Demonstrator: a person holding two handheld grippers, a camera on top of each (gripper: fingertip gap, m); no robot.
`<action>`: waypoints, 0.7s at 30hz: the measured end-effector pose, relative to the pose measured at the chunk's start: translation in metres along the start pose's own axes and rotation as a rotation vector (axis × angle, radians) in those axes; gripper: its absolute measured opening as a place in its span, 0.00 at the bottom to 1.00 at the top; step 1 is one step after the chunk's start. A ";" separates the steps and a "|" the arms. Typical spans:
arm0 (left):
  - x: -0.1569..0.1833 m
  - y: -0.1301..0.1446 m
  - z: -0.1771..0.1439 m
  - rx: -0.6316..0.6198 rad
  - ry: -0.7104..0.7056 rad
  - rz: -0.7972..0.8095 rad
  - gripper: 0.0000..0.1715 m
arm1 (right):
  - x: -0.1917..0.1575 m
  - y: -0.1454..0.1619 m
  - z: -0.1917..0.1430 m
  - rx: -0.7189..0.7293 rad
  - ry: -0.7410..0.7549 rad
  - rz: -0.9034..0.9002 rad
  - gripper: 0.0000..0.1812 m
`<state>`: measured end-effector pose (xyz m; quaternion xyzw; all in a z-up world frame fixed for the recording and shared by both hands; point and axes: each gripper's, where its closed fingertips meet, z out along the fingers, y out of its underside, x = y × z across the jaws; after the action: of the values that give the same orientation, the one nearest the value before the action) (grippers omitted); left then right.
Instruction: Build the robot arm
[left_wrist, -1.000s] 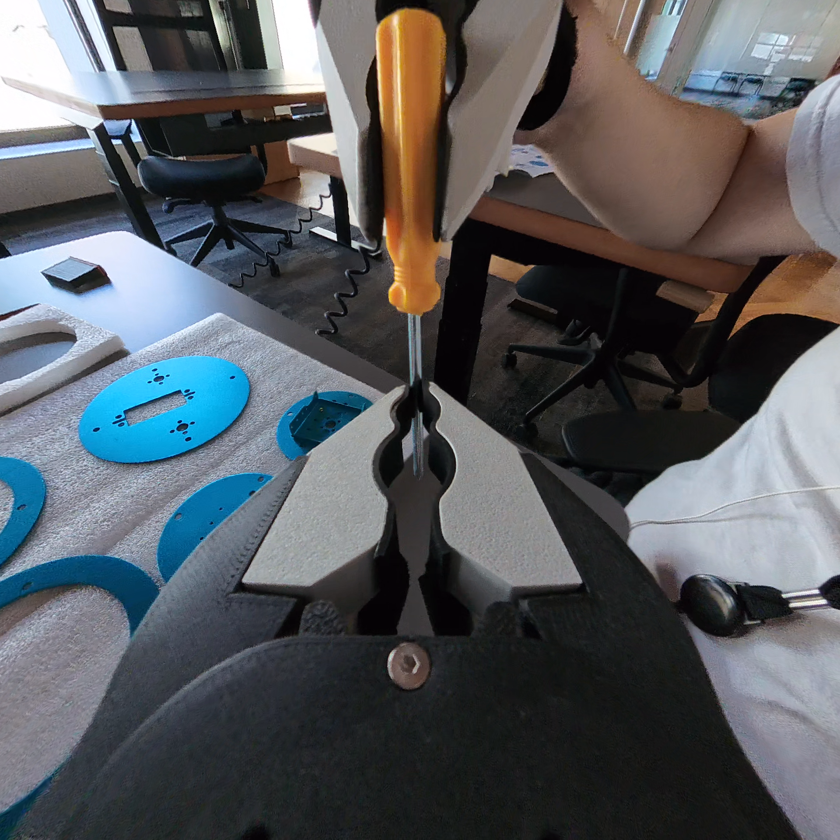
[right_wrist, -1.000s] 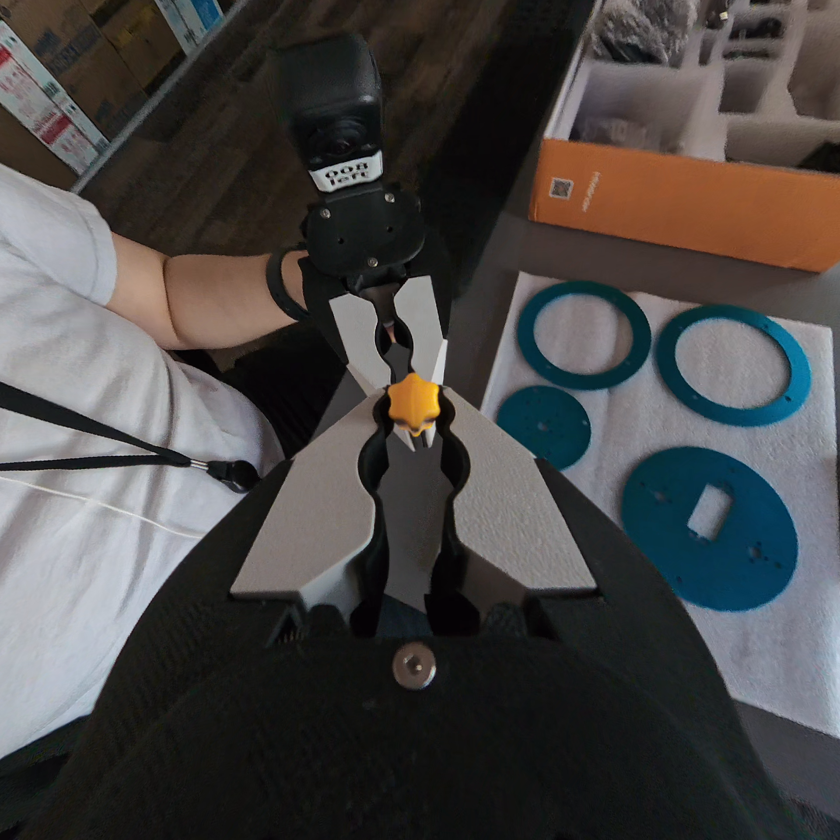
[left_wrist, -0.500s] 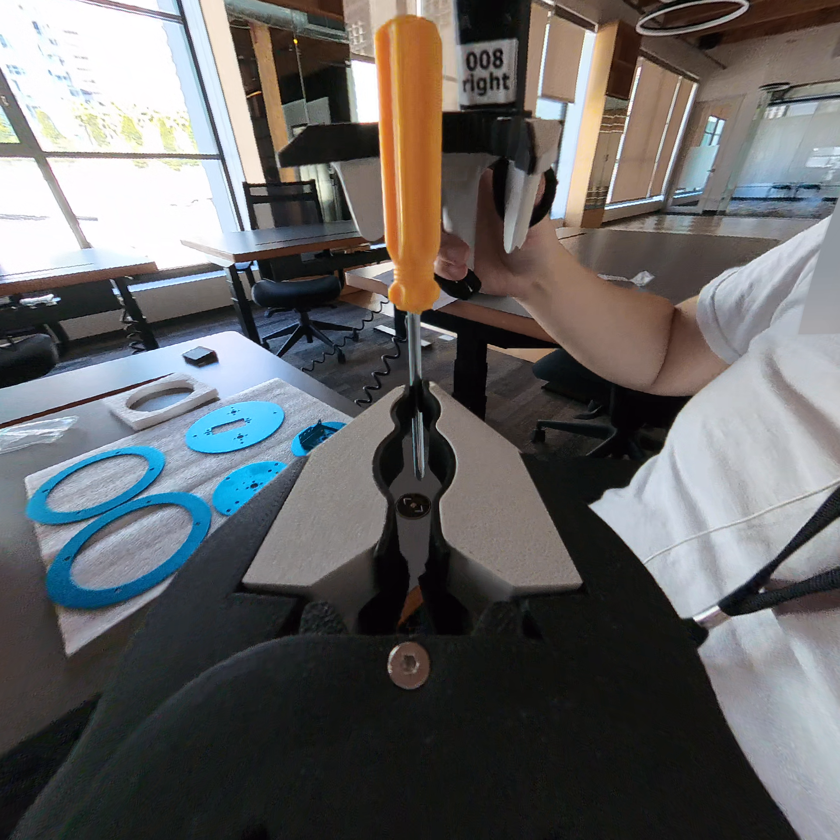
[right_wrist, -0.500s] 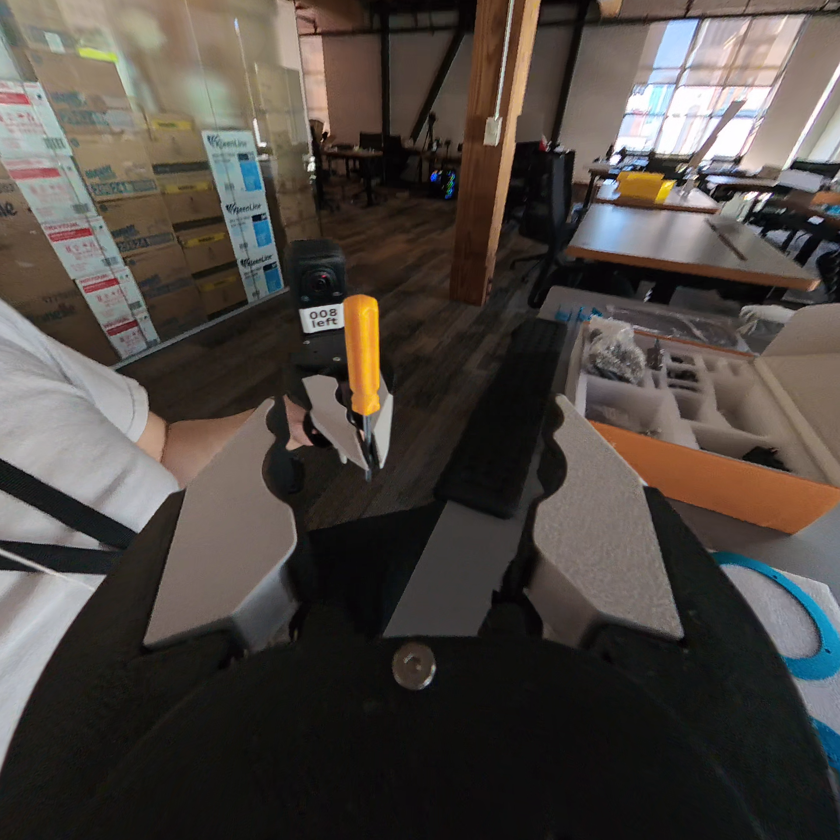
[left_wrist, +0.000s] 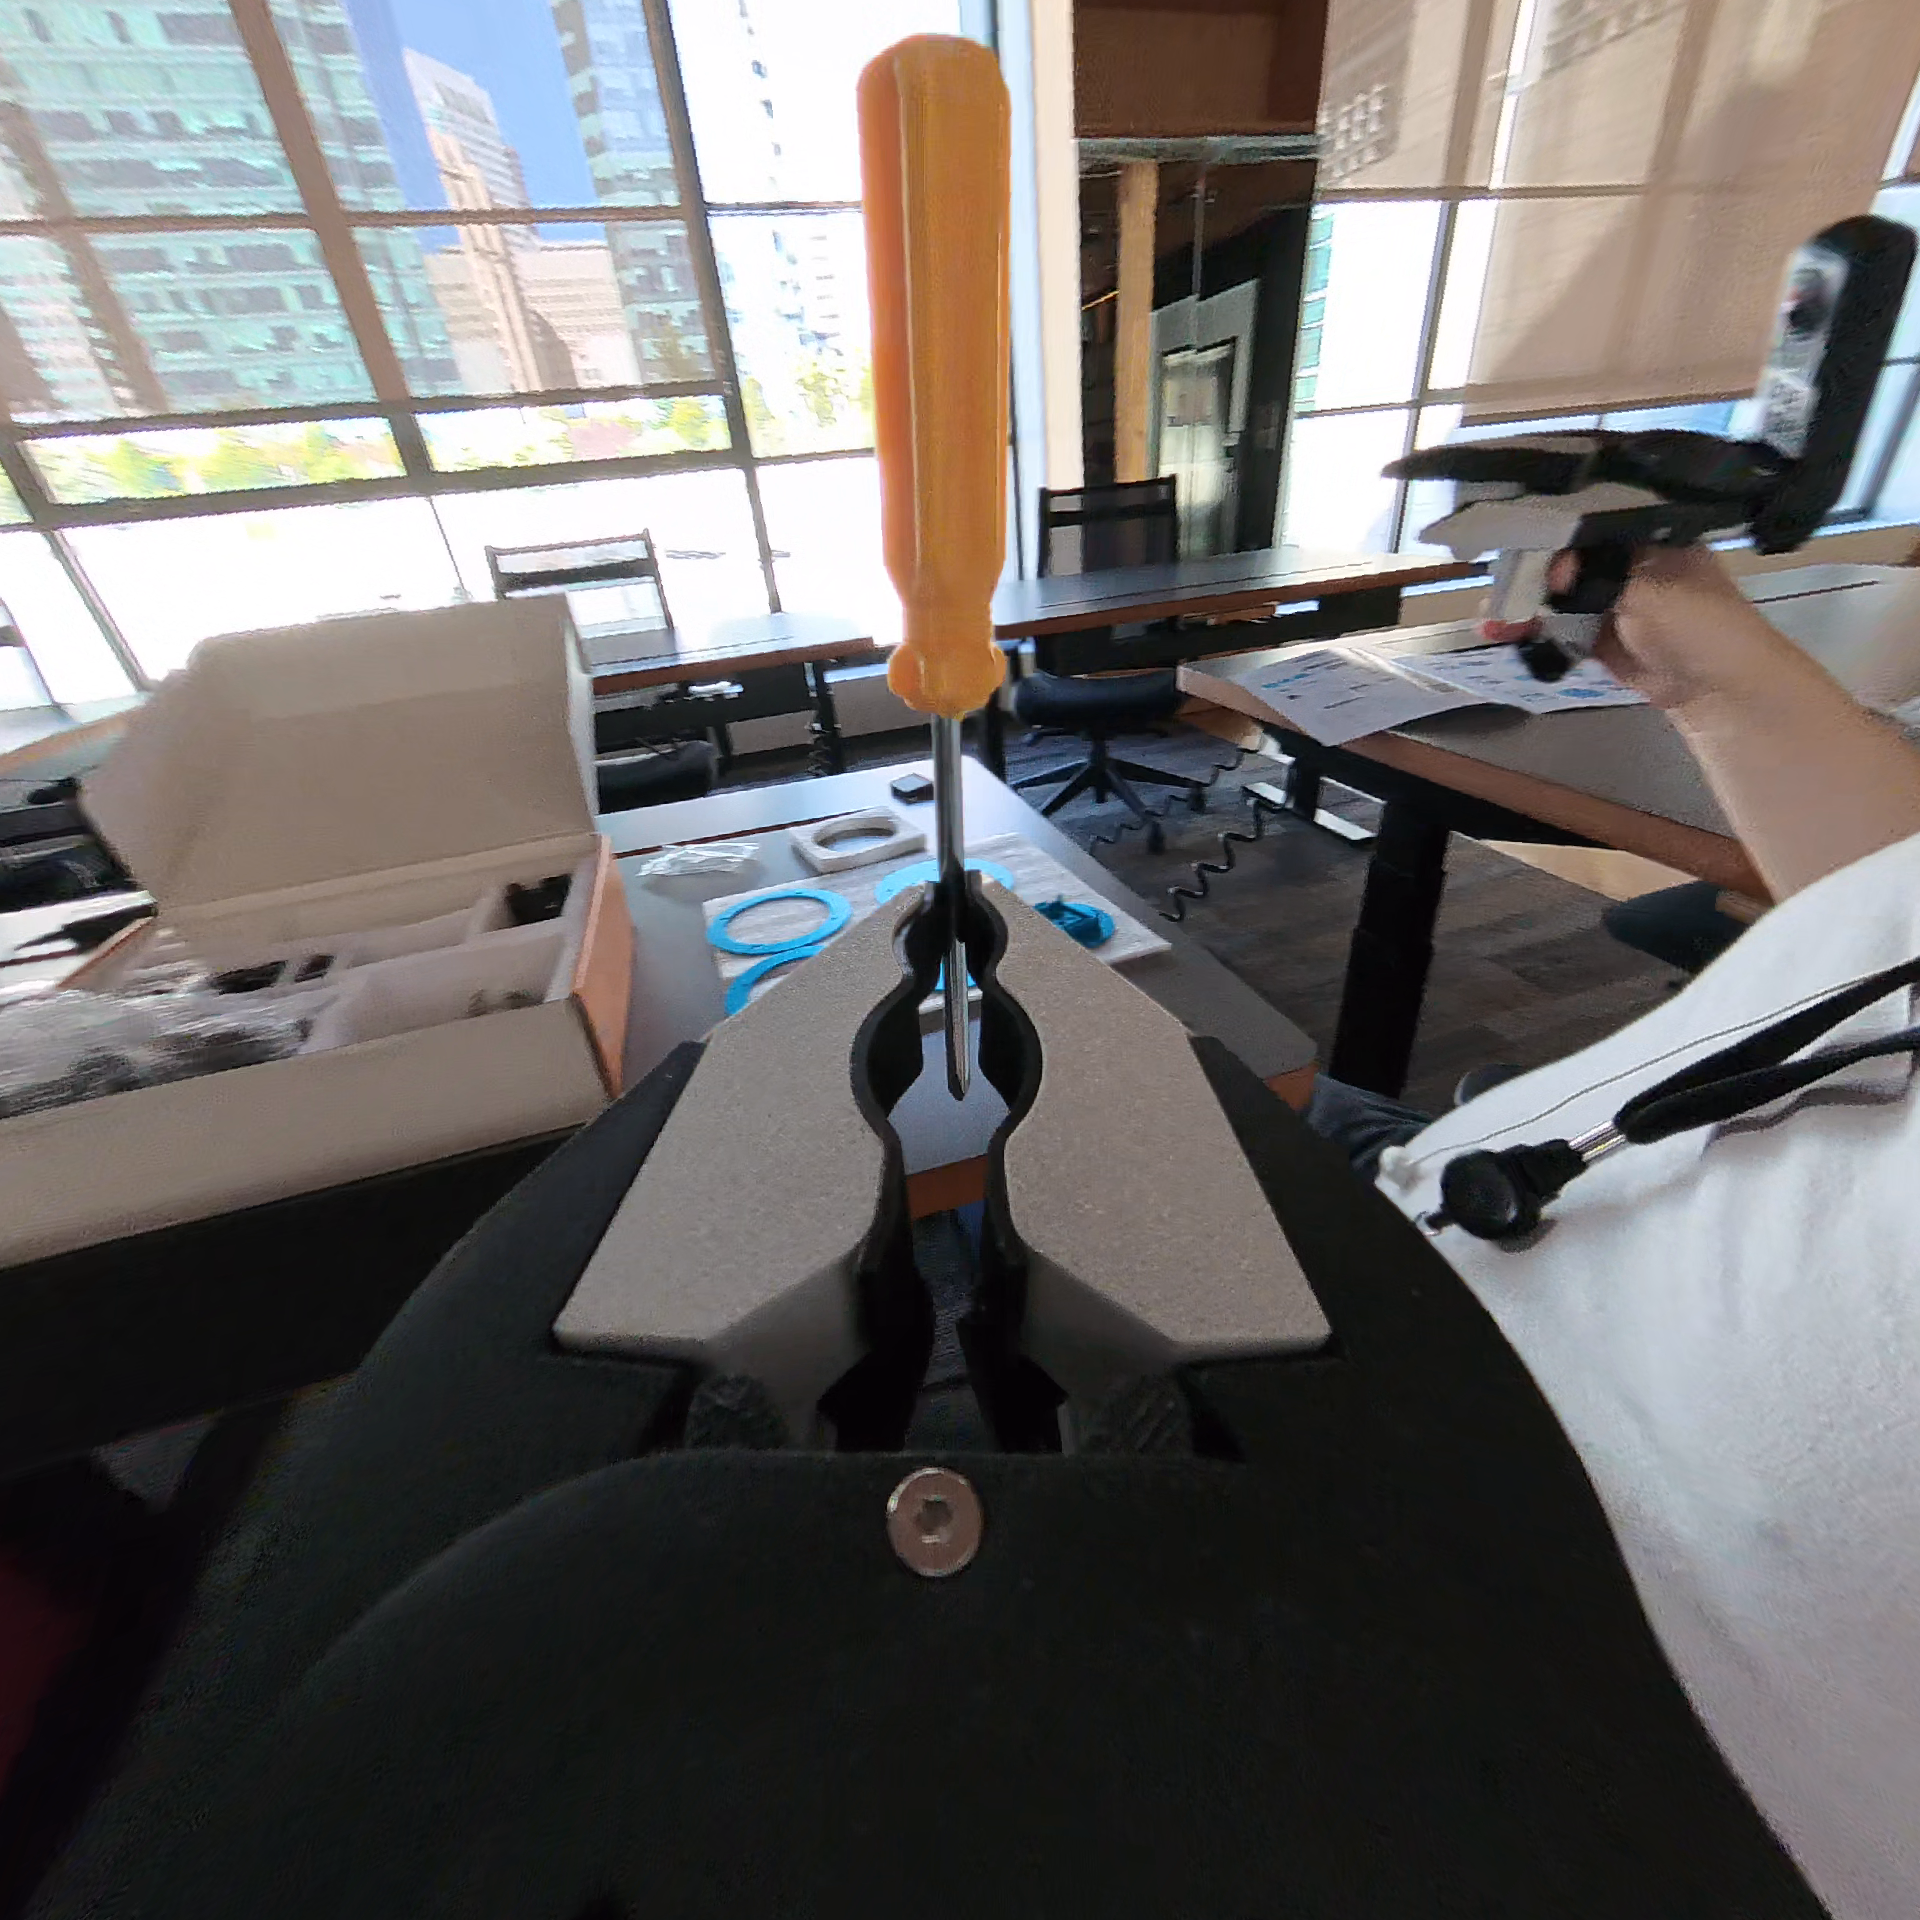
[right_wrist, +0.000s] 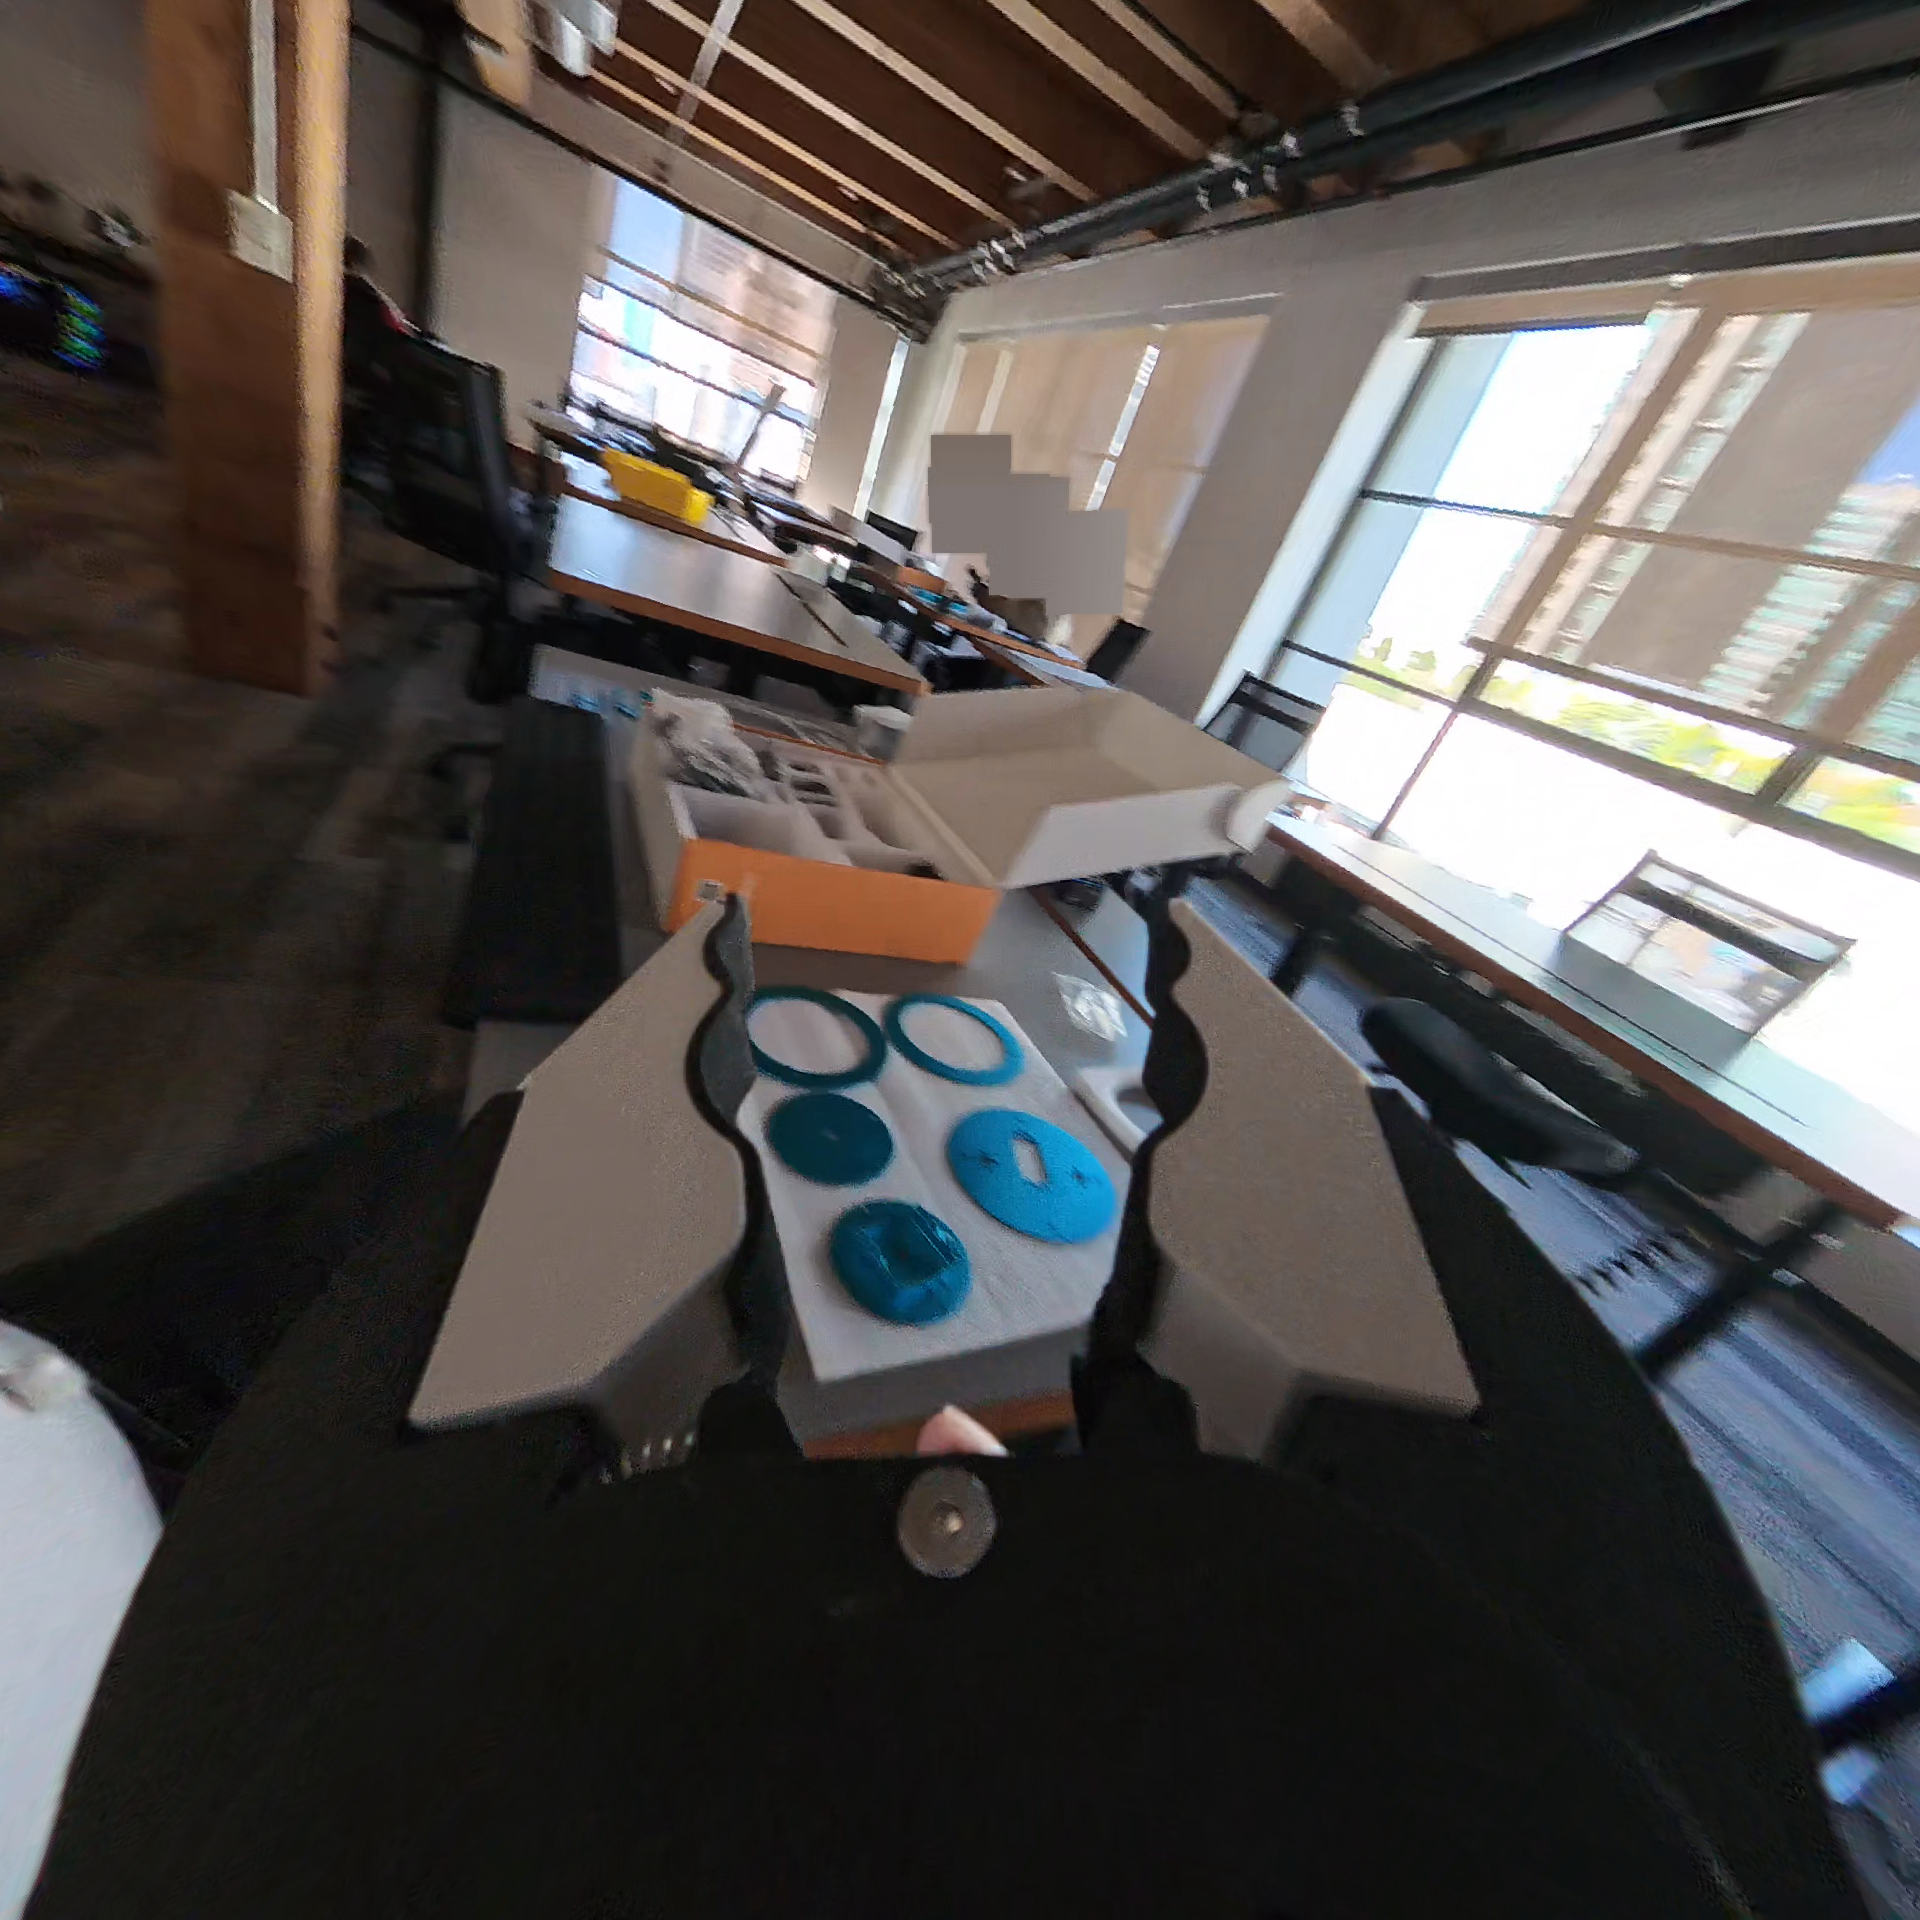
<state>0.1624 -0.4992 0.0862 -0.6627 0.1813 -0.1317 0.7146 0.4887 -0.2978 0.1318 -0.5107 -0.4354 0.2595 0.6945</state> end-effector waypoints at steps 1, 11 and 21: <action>-0.004 -0.004 -0.012 0.001 -0.039 0.012 0.01 | 0.011 0.004 -0.017 -0.040 0.051 -0.012 0.38; -0.018 -0.024 -0.084 -0.002 -0.240 0.067 0.01 | 0.102 -0.003 -0.178 -0.194 0.586 -0.176 0.54; -0.031 -0.020 -0.089 -0.006 -0.265 0.085 0.01 | 0.100 0.025 -0.270 -0.572 0.822 -0.410 0.37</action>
<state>0.0971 -0.5679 0.1034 -0.6682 0.1137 -0.0121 0.7352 0.7746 -0.3392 0.1151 -0.6436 -0.2716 -0.2314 0.6771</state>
